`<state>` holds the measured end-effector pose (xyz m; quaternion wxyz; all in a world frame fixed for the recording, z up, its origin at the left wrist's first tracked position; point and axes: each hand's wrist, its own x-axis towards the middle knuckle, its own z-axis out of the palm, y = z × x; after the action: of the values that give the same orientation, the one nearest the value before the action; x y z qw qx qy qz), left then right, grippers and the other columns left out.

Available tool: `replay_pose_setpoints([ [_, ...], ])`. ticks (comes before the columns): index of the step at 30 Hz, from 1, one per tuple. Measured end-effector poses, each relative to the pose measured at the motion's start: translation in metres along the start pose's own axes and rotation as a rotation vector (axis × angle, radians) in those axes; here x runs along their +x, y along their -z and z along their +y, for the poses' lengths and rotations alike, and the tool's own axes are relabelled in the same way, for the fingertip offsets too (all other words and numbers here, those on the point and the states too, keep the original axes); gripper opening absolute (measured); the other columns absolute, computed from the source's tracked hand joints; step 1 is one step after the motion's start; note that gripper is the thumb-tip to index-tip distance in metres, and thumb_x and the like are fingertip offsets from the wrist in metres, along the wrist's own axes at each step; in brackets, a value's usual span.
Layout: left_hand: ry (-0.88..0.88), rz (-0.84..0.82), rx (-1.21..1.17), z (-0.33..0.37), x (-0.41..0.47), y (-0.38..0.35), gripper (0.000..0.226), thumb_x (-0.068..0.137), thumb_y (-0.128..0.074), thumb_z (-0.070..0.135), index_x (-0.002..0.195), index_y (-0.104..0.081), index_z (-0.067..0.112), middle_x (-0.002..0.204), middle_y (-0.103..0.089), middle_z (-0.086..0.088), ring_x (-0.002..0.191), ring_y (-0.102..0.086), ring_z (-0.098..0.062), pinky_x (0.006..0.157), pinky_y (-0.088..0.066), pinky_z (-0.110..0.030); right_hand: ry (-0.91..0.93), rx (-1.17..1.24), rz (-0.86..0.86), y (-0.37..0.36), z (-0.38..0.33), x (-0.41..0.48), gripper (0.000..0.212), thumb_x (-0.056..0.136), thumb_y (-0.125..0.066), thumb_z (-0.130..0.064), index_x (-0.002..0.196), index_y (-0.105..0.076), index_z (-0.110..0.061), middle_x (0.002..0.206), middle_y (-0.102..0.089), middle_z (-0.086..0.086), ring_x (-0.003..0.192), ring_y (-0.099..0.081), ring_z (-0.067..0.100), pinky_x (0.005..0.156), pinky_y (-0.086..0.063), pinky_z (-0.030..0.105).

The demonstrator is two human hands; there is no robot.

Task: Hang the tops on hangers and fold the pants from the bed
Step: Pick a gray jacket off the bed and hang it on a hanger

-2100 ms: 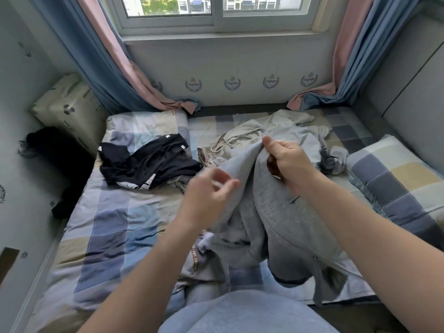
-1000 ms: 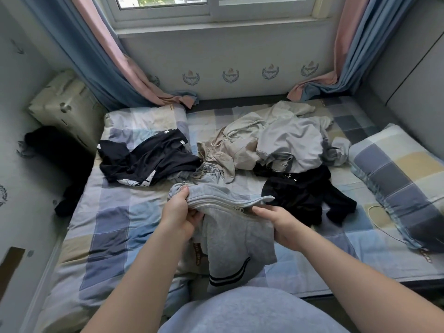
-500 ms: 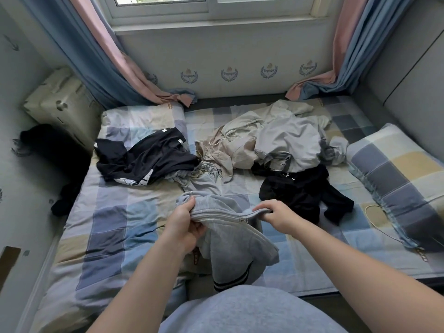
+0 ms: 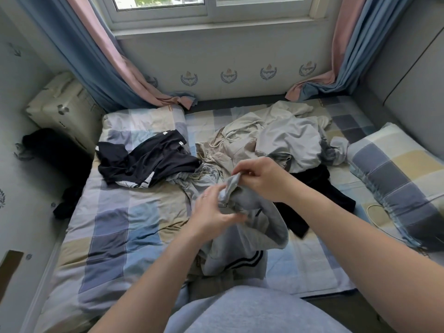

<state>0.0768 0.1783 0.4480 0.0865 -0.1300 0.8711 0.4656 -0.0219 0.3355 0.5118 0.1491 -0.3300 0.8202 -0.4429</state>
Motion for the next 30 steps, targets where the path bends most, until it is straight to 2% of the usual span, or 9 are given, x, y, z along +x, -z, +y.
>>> replay_pose_setpoints([
  [4,-0.059,0.056,-0.140,0.009,0.007,-0.010,0.030,0.072,-0.073,0.046,0.093,-0.068,0.026,0.084,-0.071,0.003,0.086,-0.067,-0.022,0.075,-0.055,-0.045,0.050,0.039,0.038,-0.002,-0.010,0.007,0.012,0.080,-0.070,-0.024,0.078,-0.069,-0.036,0.079,-0.069,-0.008,0.074,-0.062,0.006,0.073,-0.050,0.025],
  [7,-0.071,0.133,-0.204,0.001,0.006,-0.010,0.023,0.078,-0.071,0.043,0.087,-0.069,0.022,0.076,-0.069,0.006,0.076,-0.065,-0.018,0.071,-0.051,-0.041,-0.046,0.217,0.060,0.007,0.007,-0.003,0.013,0.084,-0.079,-0.020,0.093,-0.070,-0.023,0.086,-0.072,0.000,0.080,-0.065,0.007,0.075,-0.050,0.021],
  [12,0.074,0.365,-0.377,-0.021,0.003,-0.013,0.019,0.087,-0.076,0.031,0.072,-0.068,0.022,0.057,-0.062,0.019,0.055,-0.053,0.002,0.058,-0.041,-0.030,-0.515,0.184,0.031,-0.007,0.052,-0.040,0.068,0.082,-0.078,-0.045,0.139,-0.044,-0.029,0.138,-0.051,-0.003,0.127,-0.046,0.013,0.093,-0.040,0.018],
  [14,0.125,0.476,-0.470,-0.021,0.001,-0.014,0.024,0.087,-0.076,0.028,0.065,-0.067,0.026,0.055,-0.060,0.020,0.052,-0.052,0.004,0.054,-0.044,-0.027,-0.737,0.170,-0.113,-0.024,0.063,-0.055,0.083,0.080,-0.074,-0.058,0.147,-0.036,-0.027,0.145,-0.046,0.002,0.122,-0.051,0.017,0.079,-0.047,0.025],
  [17,0.247,0.573,-0.605,-0.018,-0.001,-0.013,0.023,0.084,-0.077,0.035,0.062,-0.069,0.035,0.052,-0.059,0.021,0.050,-0.051,0.005,0.055,-0.043,-0.028,-0.889,0.256,-0.230,-0.050,0.068,-0.072,0.059,0.078,-0.076,-0.051,0.126,-0.055,-0.023,0.122,-0.062,0.000,0.102,-0.066,0.022,0.063,-0.060,0.037],
  [21,0.390,0.596,-0.785,-0.019,-0.001,-0.006,0.016,0.075,-0.080,0.046,0.077,-0.071,0.033,0.066,-0.069,0.025,0.076,-0.061,-0.003,0.070,-0.048,-0.030,-0.827,0.385,0.051,-0.071,0.077,-0.077,0.009,0.090,-0.057,0.003,0.095,-0.065,0.002,0.085,-0.064,0.015,0.073,-0.063,0.024,0.070,-0.062,0.046],
  [24,0.348,0.564,-0.742,-0.024,-0.005,-0.003,0.006,0.074,-0.078,0.042,0.071,-0.072,0.045,0.061,-0.067,0.021,0.072,-0.061,-0.008,0.068,-0.046,-0.030,-0.792,0.607,0.324,-0.055,0.076,-0.065,0.014,0.095,-0.055,0.005,0.088,-0.064,-0.003,0.084,-0.060,0.019,0.072,-0.058,0.025,0.066,-0.050,0.038],
  [27,0.199,0.426,-0.633,-0.026,-0.010,0.003,0.012,0.072,-0.078,0.034,0.083,-0.076,0.039,0.076,-0.075,0.014,0.078,-0.070,-0.004,0.066,-0.053,-0.028,-0.748,0.733,0.450,-0.029,0.070,-0.053,0.020,0.101,-0.053,-0.005,0.083,-0.063,-0.007,0.074,-0.060,0.012,0.063,-0.060,0.019,0.059,-0.056,0.031],
  [30,0.104,0.217,-0.508,-0.016,-0.012,0.010,0.056,0.063,-0.082,0.049,0.112,-0.068,0.025,0.104,-0.075,0.003,0.098,-0.071,-0.014,0.083,-0.058,-0.037,-0.619,0.778,0.426,-0.012,0.056,-0.044,0.025,0.101,-0.054,-0.007,0.079,-0.066,-0.011,0.065,-0.058,0.005,0.052,-0.057,0.010,0.050,-0.054,0.024],
])
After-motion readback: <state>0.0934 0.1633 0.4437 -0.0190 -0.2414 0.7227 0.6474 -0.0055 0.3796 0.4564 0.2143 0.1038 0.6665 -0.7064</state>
